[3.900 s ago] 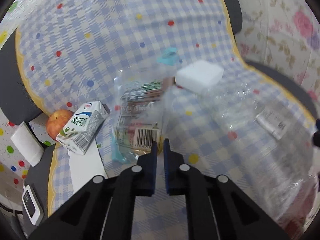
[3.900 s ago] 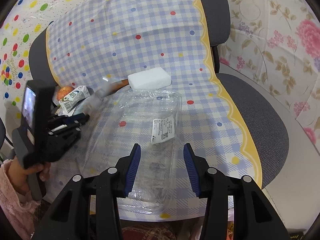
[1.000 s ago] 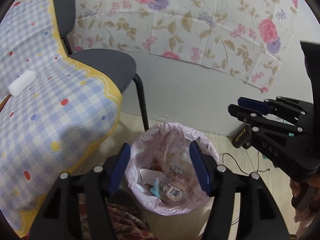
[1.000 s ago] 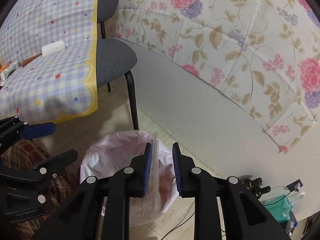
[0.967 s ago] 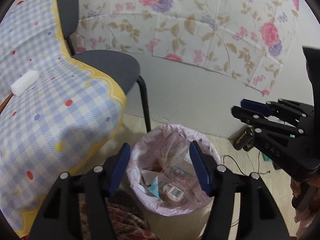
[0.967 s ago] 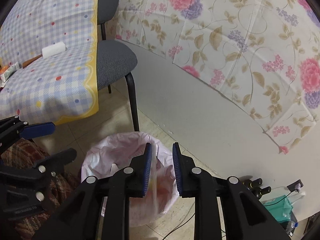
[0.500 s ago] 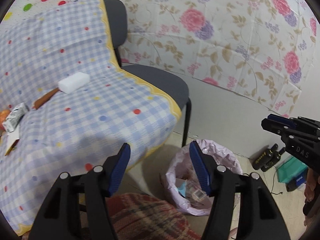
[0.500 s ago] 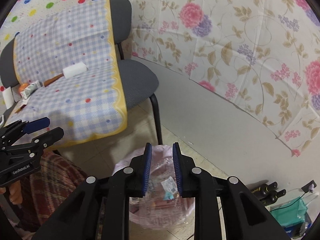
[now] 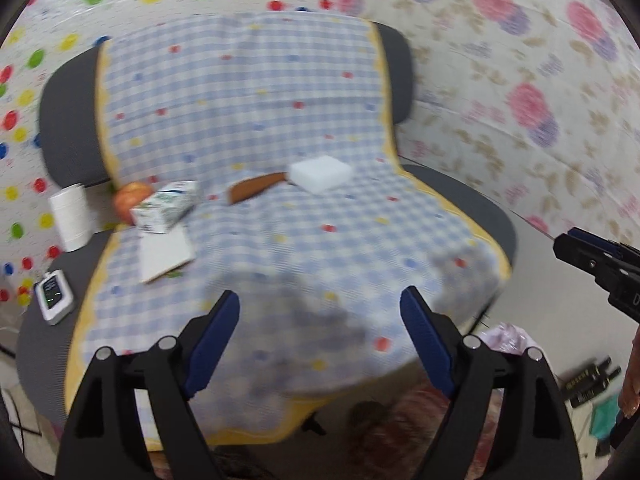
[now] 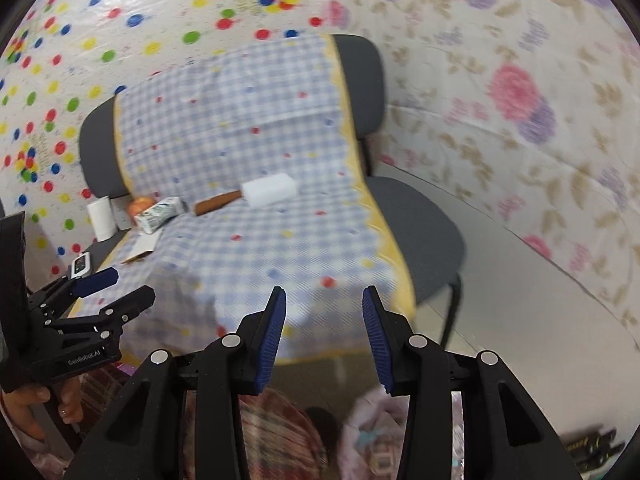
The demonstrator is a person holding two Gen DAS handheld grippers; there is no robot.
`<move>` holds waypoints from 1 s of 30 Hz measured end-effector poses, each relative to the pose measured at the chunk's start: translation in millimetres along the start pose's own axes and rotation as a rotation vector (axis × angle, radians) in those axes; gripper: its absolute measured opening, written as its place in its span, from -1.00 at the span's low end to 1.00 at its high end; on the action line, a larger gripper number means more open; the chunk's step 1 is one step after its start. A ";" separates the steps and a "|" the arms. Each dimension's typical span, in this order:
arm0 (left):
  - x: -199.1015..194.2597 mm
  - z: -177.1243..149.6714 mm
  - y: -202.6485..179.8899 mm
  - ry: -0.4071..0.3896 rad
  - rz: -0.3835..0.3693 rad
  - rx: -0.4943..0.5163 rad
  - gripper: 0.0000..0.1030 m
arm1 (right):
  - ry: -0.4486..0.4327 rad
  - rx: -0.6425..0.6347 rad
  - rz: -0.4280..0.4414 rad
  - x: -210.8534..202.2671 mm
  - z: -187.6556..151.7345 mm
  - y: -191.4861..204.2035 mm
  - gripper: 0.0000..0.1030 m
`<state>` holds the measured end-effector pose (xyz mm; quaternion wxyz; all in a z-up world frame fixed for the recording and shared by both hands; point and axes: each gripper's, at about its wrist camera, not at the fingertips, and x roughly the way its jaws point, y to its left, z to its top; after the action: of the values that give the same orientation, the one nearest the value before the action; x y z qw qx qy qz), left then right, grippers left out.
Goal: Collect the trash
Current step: 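Move both tools back over the chair seat toward the remaining items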
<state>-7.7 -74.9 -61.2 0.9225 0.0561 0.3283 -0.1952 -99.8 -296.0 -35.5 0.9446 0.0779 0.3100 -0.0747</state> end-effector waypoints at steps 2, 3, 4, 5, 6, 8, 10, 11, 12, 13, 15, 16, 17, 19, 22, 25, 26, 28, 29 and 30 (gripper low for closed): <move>2.0 5.1 19.7 -0.007 0.038 -0.030 0.56 | 0.000 -0.033 0.030 16.5 13.7 19.1 -0.16; 3.9 8.3 32.9 -0.010 0.062 -0.045 0.56 | 0.003 -0.044 0.041 24.3 19.0 27.8 -0.15; 6.2 10.5 41.8 -0.012 0.082 -0.055 0.57 | 0.006 -0.058 0.061 36.4 27.1 39.2 -0.13; 8.9 11.9 52.7 -0.013 0.103 -0.064 0.61 | 0.007 -0.064 0.072 43.2 31.4 43.8 -0.08; 12.5 14.4 64.5 -0.016 0.125 -0.072 0.66 | 0.008 -0.073 0.080 51.9 36.4 51.3 -0.03; 19.9 17.3 83.1 -0.016 0.163 -0.079 0.70 | 0.015 -0.093 0.093 73.0 45.8 66.5 0.07; 27.5 19.7 103.7 -0.012 0.195 -0.095 0.73 | 0.031 -0.106 0.107 96.1 54.0 79.6 0.09; 30.8 20.9 111.9 -0.012 0.208 -0.104 0.74 | 0.034 -0.112 0.112 106.4 57.4 84.9 0.10; 35.0 22.0 122.6 -0.019 0.227 -0.117 0.74 | 0.036 -0.120 0.112 117.3 60.9 90.0 0.10; 38.5 22.5 129.5 -0.025 0.237 -0.125 0.74 | 0.037 -0.124 0.111 124.6 62.7 93.1 0.10; 51.2 23.3 142.9 -0.006 0.251 -0.147 0.74 | 0.042 -0.130 0.112 145.7 69.3 99.5 0.10; 58.1 22.7 146.4 0.009 0.247 -0.153 0.74 | 0.049 -0.129 0.102 155.8 72.3 101.0 0.08; 66.3 22.1 148.3 0.027 0.246 -0.157 0.74 | 0.058 -0.125 0.092 166.2 75.5 102.1 0.06; 78.1 20.0 147.7 0.045 0.247 -0.155 0.73 | 0.071 -0.113 0.086 182.5 81.0 102.7 -0.08; 99.1 14.7 145.0 0.102 0.228 -0.143 0.56 | 0.091 -0.106 0.071 207.2 88.0 104.3 -0.14; 107.0 6.5 140.2 0.136 0.241 -0.090 0.43 | 0.106 -0.109 0.071 219.1 90.1 105.1 -0.13; 109.2 2.8 141.0 0.150 0.245 -0.075 0.39 | 0.106 -0.113 0.072 219.7 89.7 105.3 -0.13; 114.6 -0.3 141.4 0.171 0.249 -0.051 0.32 | 0.109 -0.125 0.072 220.4 87.3 105.3 -0.13; 118.6 -0.8 141.0 0.184 0.253 -0.035 0.31 | 0.112 -0.126 0.071 220.6 86.4 105.0 -0.13; 122.4 -1.2 139.4 0.192 0.255 -0.014 0.31 | 0.114 -0.126 0.073 220.6 85.6 104.7 -0.13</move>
<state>133.6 13.7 -142.3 0.9044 0.1093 0.4068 -0.0679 144.9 -230.8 -88.6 0.9305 0.0336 0.3645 -0.0161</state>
